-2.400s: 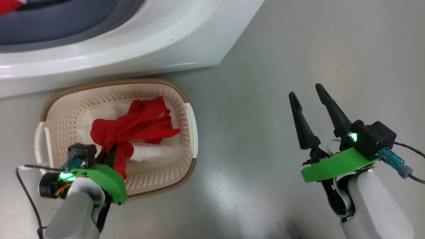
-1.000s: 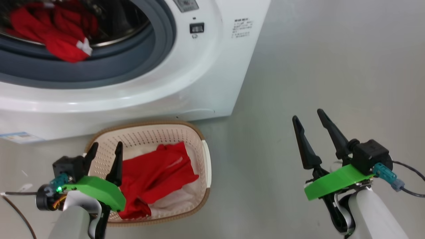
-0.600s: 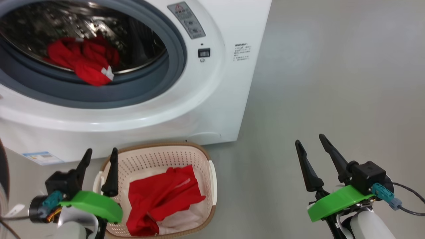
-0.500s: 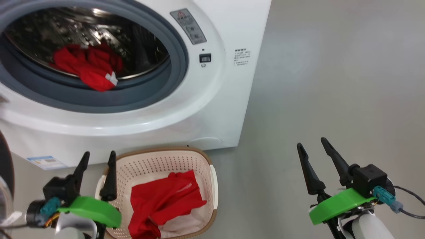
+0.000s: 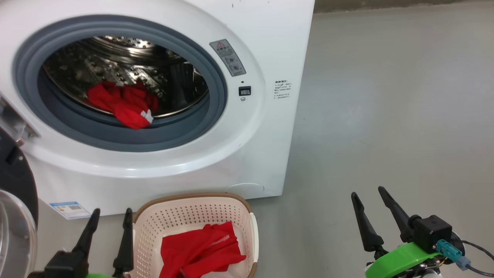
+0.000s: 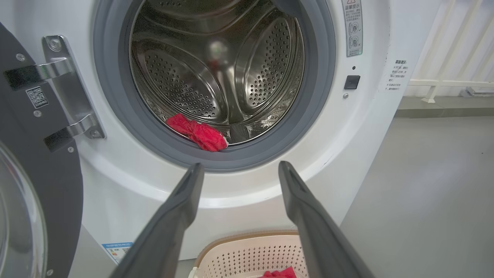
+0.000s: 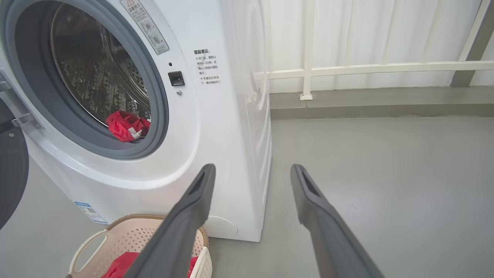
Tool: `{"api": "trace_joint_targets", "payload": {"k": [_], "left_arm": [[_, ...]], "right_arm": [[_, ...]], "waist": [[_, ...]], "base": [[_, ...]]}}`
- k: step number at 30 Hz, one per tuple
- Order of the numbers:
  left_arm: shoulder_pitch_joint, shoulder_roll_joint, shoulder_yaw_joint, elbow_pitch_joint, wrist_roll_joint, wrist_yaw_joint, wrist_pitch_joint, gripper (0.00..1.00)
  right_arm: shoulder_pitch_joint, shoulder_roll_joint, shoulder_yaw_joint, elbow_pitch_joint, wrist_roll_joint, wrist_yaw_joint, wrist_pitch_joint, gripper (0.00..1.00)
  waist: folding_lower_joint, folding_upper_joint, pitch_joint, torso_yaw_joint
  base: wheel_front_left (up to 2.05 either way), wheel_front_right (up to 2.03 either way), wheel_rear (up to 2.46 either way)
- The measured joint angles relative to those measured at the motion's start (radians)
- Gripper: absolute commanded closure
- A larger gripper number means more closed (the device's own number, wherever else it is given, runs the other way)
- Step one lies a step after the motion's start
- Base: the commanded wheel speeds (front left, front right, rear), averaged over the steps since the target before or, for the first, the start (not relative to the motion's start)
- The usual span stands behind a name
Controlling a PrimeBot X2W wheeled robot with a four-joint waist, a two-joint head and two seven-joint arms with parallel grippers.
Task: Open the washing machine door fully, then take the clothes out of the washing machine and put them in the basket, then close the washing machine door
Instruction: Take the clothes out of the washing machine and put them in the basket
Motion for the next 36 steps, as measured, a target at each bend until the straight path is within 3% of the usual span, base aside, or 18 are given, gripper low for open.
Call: {"api": "trace_joint_targets", "payload": {"k": [15, 36], "left_arm": [[0.139, -0.018, 0.041, -0.119, 0.004, 0.000, 0.000, 0.00], [0.110, -0.020, 0.031, -0.096, 0.003, 0.005, 0.000, 0.00]], "right_arm": [[0.044, -0.007, -0.007, -0.006, 0.004, 0.000, 0.000, 0.00], [0.042, -0.004, -0.021, -0.011, 0.004, 0.000, 0.000, 0.00]], "waist": [[0.0000, 0.0000, -0.037, 0.013], [0.0000, 0.0000, 0.005, 0.016]], "base": [[0.00, 0.00, 0.00], [0.00, 0.00, 0.00]]}}
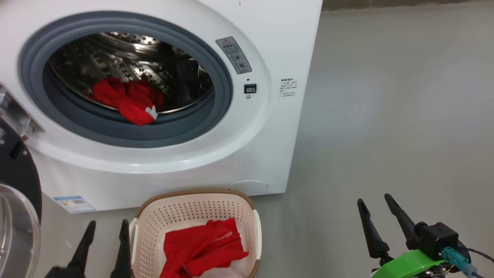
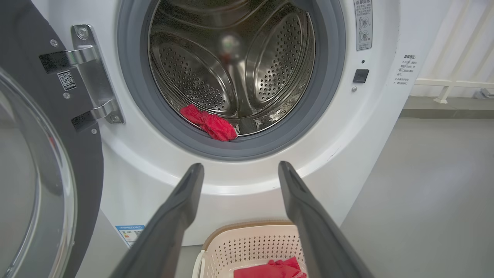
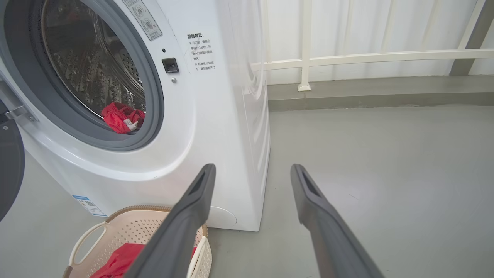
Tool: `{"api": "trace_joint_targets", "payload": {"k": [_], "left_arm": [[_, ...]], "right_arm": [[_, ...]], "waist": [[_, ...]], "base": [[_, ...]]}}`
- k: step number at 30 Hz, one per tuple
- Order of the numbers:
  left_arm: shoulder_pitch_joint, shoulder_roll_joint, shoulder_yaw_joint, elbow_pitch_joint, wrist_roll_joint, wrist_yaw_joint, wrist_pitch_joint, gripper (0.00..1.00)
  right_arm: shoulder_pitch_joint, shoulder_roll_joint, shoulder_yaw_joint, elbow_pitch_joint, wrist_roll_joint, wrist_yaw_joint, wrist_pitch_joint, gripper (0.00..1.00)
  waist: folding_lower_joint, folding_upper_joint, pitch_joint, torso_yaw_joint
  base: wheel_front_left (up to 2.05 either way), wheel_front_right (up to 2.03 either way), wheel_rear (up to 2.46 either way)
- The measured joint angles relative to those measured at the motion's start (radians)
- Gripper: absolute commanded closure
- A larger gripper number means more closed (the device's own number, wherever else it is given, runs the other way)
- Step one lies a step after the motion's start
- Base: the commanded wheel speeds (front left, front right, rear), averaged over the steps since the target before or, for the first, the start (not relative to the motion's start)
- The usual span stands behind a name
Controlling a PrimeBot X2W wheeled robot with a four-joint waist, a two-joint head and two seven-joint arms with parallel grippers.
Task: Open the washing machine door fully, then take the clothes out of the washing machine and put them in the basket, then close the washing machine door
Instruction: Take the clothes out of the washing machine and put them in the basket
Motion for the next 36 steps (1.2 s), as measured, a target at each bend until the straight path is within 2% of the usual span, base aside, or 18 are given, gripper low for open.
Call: {"api": "trace_joint_targets", "payload": {"k": [7, 15, 19, 25, 36], "left_arm": [[-0.137, 0.005, -0.037, 0.087, 0.063, 0.001, 0.000, 0.00], [-0.385, 0.043, -0.115, 0.244, 0.142, 0.001, 0.000, 0.00], [-0.525, 0.044, -0.131, 0.333, 0.143, 0.001, 0.000, 0.00], [-0.709, 0.082, -0.148, 0.486, 0.155, 0.002, 0.000, 0.00], [-1.024, 0.146, -0.165, 0.815, 0.199, 0.049, 0.025, 0.00]], "right_arm": [[-0.017, 0.004, 0.001, -0.011, -0.002, 0.000, 0.000, 0.00], [-0.094, 0.006, 0.015, -0.024, -0.005, 0.000, 0.000, 0.00], [-0.130, 0.006, 0.027, -0.029, -0.001, 0.000, 0.000, 0.00], [-0.177, 0.006, 0.045, -0.039, 0.021, 0.000, 0.000, 0.00], [-0.240, 0.005, 0.069, -0.045, 0.033, 0.000, 0.000, 0.00]], "waist": [[0.0000, 0.0000, 0.048, 0.005], [0.0000, 0.0001, 0.131, 0.001], [0.0000, 0.0000, 0.177, -0.006], [0.0000, 0.0000, 0.247, -0.023], [0.0000, 0.0000, 0.363, -0.060]], "base": [[0.00, 0.00, 0.00], [0.00, 0.00, 0.00], [0.00, 0.00, 0.00], [0.00, 0.00, 0.00], [0.00, 0.00, 0.00]]}}
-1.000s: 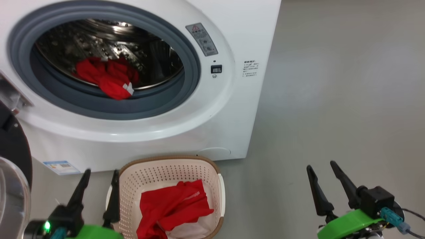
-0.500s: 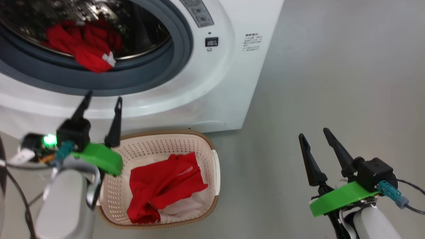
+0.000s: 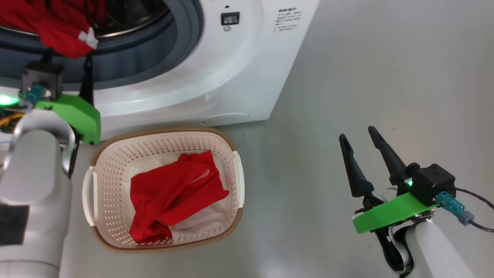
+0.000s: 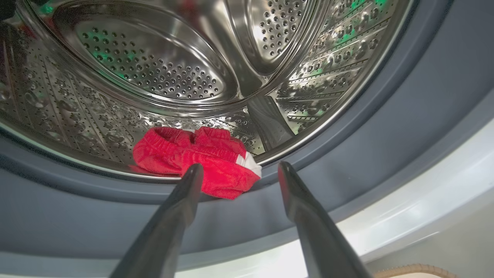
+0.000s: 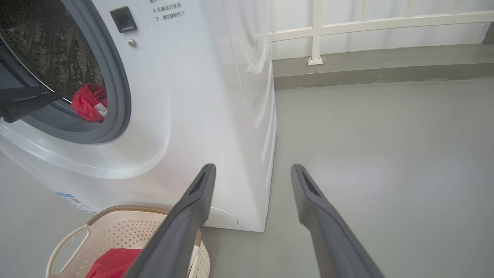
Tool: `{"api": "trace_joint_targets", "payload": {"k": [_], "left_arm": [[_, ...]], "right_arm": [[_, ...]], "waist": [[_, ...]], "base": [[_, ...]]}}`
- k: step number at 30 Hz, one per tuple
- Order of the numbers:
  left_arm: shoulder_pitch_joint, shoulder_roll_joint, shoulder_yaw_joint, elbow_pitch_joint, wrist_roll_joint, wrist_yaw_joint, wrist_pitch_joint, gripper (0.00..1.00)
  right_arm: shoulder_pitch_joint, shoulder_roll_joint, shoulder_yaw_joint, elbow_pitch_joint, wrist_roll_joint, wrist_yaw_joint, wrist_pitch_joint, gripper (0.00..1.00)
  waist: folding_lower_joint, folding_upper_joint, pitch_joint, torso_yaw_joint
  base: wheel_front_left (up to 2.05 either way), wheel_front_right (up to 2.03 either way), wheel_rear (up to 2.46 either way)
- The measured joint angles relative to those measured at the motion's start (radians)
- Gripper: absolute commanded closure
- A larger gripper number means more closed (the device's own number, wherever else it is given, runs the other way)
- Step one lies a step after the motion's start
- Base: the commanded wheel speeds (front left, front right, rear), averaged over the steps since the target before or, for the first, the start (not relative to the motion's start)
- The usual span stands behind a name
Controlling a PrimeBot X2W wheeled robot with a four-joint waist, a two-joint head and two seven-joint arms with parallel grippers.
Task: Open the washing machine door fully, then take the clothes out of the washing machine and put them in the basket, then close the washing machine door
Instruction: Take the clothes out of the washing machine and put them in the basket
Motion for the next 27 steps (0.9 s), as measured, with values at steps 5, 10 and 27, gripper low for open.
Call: {"api": "trace_joint_targets", "payload": {"k": [5, 10, 27], "left_arm": [[-0.086, 0.011, -0.018, 0.107, 0.015, 0.029, 0.007, 0.00], [-0.153, 0.021, -0.025, 0.193, 0.019, 0.040, 0.017, 0.00], [-0.262, 0.054, -0.058, 0.304, 0.029, 0.076, 0.080, 0.00]], "right_arm": [[-0.019, 0.000, 0.021, -0.001, 0.007, 0.000, 0.000, 0.00], [-0.031, 0.000, 0.030, -0.003, 0.008, 0.000, 0.000, 0.00], [-0.054, 0.000, 0.055, -0.013, 0.045, 0.000, 0.000, 0.00]], "waist": [[0.0000, 0.0000, 0.025, -0.014], [0.0000, 0.0000, 0.043, -0.027], [0.0000, 0.0000, 0.093, -0.077]], "base": [[0.00, 0.00, 0.00], [0.00, 0.00, 0.00], [0.00, 0.00, 0.00]]}}
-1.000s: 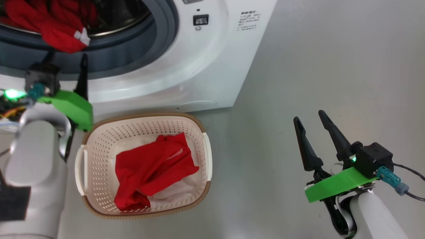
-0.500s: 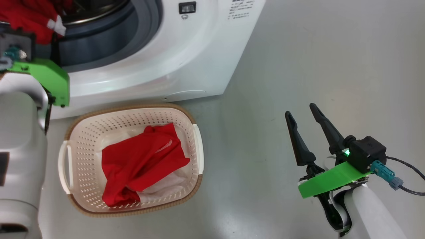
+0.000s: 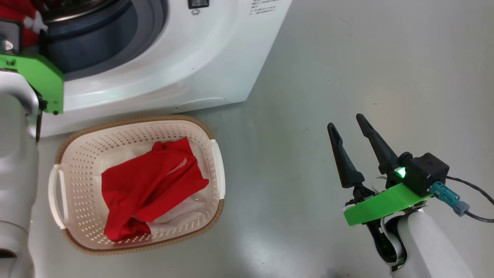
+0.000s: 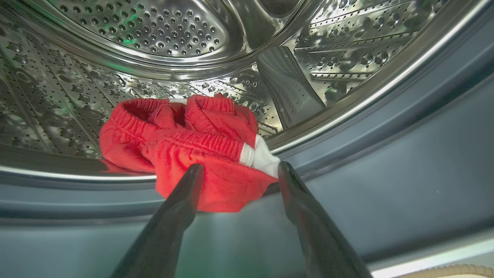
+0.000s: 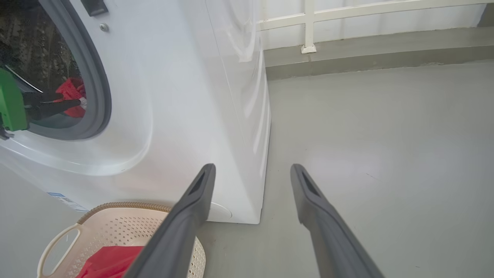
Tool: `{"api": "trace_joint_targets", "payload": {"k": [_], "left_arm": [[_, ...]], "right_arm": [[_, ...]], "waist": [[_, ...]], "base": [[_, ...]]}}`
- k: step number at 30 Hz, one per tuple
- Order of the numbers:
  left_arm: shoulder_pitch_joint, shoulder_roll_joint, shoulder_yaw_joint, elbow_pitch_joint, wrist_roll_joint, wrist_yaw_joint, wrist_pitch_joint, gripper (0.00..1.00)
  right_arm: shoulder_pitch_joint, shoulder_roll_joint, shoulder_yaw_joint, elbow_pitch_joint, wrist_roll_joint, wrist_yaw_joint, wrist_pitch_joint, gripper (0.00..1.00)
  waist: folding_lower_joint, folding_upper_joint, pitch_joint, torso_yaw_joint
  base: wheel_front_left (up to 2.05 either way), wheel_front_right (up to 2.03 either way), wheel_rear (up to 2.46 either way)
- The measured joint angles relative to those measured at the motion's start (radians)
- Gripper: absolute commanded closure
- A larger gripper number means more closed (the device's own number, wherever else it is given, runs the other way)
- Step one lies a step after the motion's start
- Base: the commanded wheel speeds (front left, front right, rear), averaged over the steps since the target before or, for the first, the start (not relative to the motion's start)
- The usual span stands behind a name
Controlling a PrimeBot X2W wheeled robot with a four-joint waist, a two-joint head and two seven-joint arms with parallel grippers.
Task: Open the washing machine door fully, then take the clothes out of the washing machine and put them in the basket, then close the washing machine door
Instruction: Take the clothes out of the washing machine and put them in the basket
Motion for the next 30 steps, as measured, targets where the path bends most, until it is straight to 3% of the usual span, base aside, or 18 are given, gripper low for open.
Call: {"api": "trace_joint_targets", "payload": {"k": [10, 13, 14, 15, 17, 23, 30], "left_arm": [[-0.003, 0.030, -0.021, 0.014, 0.000, 0.019, 0.034, 0.00], [-0.004, 0.033, -0.026, 0.014, 0.000, 0.021, 0.038, 0.59], [-0.004, 0.036, -0.028, 0.014, 0.000, 0.023, 0.045, 0.74], [-0.005, 0.040, -0.029, 0.015, 0.000, 0.023, 0.048, 0.86], [-0.006, 0.049, -0.032, 0.016, 0.000, 0.026, 0.048, 1.00], [-0.006, 0.052, -0.028, 0.017, -0.022, 0.030, 0.035, 1.00], [0.003, 0.034, 0.017, 0.018, -0.100, 0.011, -0.067, 1.00]], "right_arm": [[-0.018, 0.000, 0.005, -0.008, 0.007, 0.000, 0.000, 0.00], [-0.018, 0.000, 0.005, -0.008, 0.007, 0.000, 0.000, 0.00], [-0.018, 0.000, 0.005, -0.008, 0.007, 0.000, 0.000, 0.00], [-0.018, 0.000, 0.005, -0.008, 0.007, 0.000, 0.000, 0.00], [-0.018, 0.000, 0.005, -0.008, 0.007, 0.000, 0.000, 0.00], [-0.018, 0.000, 0.004, -0.008, 0.007, 0.000, 0.000, 0.00], [-0.018, 0.000, -0.003, -0.004, 0.007, 0.000, 0.000, 0.00]], "waist": [[0.0000, 0.0000, 0.019, -0.024], [0.0000, 0.0000, 0.021, -0.028], [0.0000, 0.0000, 0.022, -0.029], [0.0000, 0.0000, 0.023, -0.030], [0.0000, 0.0000, 0.024, -0.033], [0.0000, 0.0000, 0.018, -0.032], [0.0000, 0.0000, -0.011, -0.017]], "base": [[0.00, 0.00, 0.00], [0.00, 0.00, 0.00], [0.00, 0.00, 0.00], [0.00, 0.00, 0.00], [0.00, 0.00, 0.00], [0.00, 0.00, 0.00], [0.00, 0.00, 0.00]]}}
